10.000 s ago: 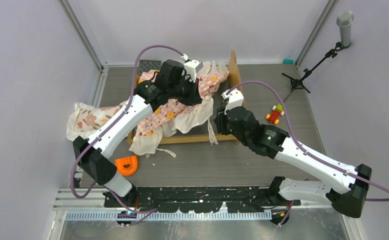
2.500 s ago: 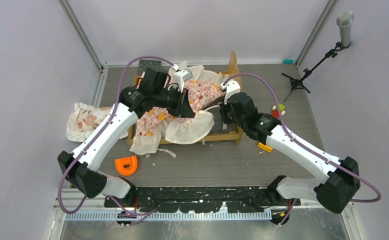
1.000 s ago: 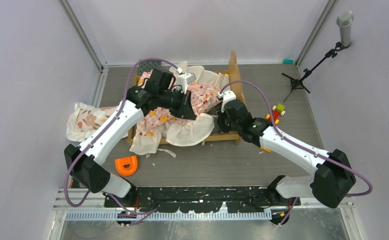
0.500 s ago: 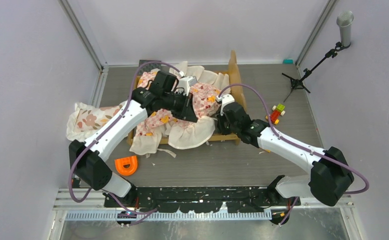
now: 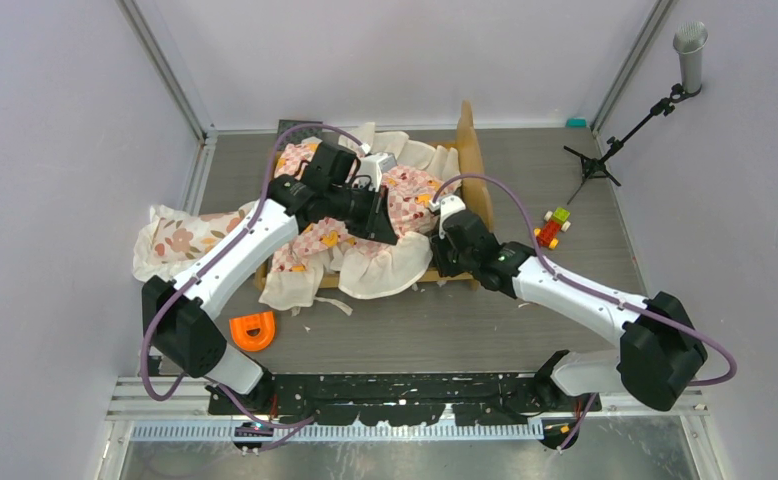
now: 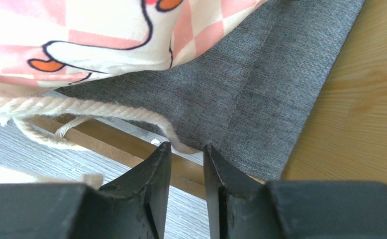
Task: Set up the pet bed
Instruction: Cross the ropes on the bed frame.
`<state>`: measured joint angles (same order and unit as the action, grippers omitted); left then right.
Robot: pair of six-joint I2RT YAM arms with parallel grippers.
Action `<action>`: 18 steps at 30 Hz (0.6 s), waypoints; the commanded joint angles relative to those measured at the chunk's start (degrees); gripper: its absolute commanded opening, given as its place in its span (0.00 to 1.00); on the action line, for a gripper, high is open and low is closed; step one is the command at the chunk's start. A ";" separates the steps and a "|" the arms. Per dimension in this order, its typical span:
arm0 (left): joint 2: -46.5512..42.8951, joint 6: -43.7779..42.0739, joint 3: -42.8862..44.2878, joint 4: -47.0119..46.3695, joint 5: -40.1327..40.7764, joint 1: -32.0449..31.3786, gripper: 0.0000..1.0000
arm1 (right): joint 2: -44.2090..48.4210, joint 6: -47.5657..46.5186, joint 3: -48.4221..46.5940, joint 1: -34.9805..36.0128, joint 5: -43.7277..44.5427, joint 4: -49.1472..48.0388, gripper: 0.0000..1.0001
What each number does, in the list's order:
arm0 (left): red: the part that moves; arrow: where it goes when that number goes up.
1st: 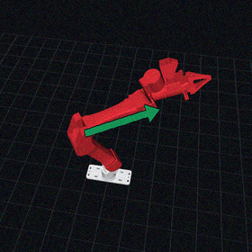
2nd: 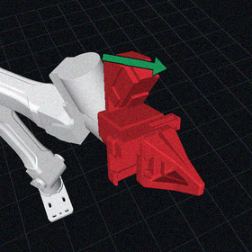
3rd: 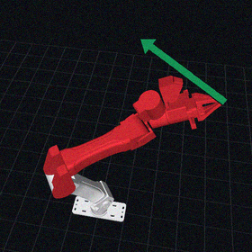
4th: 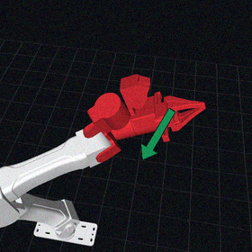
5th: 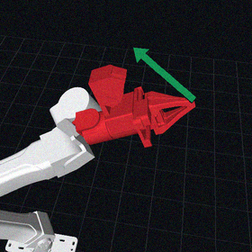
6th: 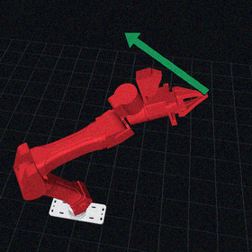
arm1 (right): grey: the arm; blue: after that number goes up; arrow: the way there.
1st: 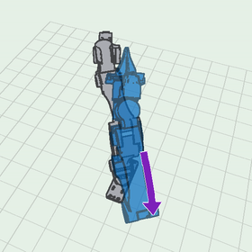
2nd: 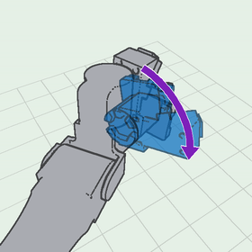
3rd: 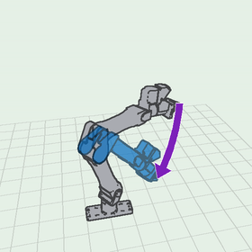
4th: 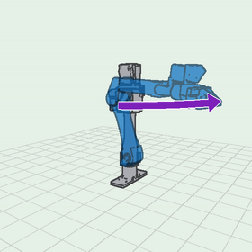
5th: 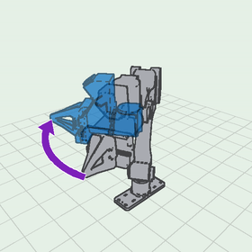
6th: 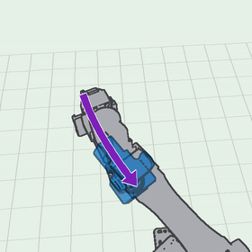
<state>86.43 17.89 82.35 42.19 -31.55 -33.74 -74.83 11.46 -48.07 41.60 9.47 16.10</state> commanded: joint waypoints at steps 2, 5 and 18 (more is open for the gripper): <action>-0.27 0.64 0.95 -2.37 -0.69 -0.25 0.00 | 5.62 -0.91 -1.91 0.69 1.27 0.56 0.39; -0.11 0.65 1.13 -2.37 -0.66 -0.23 0.00 | 8.65 -0.83 -2.76 0.88 1.34 1.69 0.42; 0.40 0.33 2.49 -1.77 0.08 -0.28 0.00 | 13.86 -2.96 5.00 3.59 -12.77 -5.32 0.44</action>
<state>86.87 18.02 82.37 41.85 -31.51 -33.74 -59.68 10.22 -45.39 43.79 2.44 15.09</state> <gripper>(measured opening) 0.012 0.435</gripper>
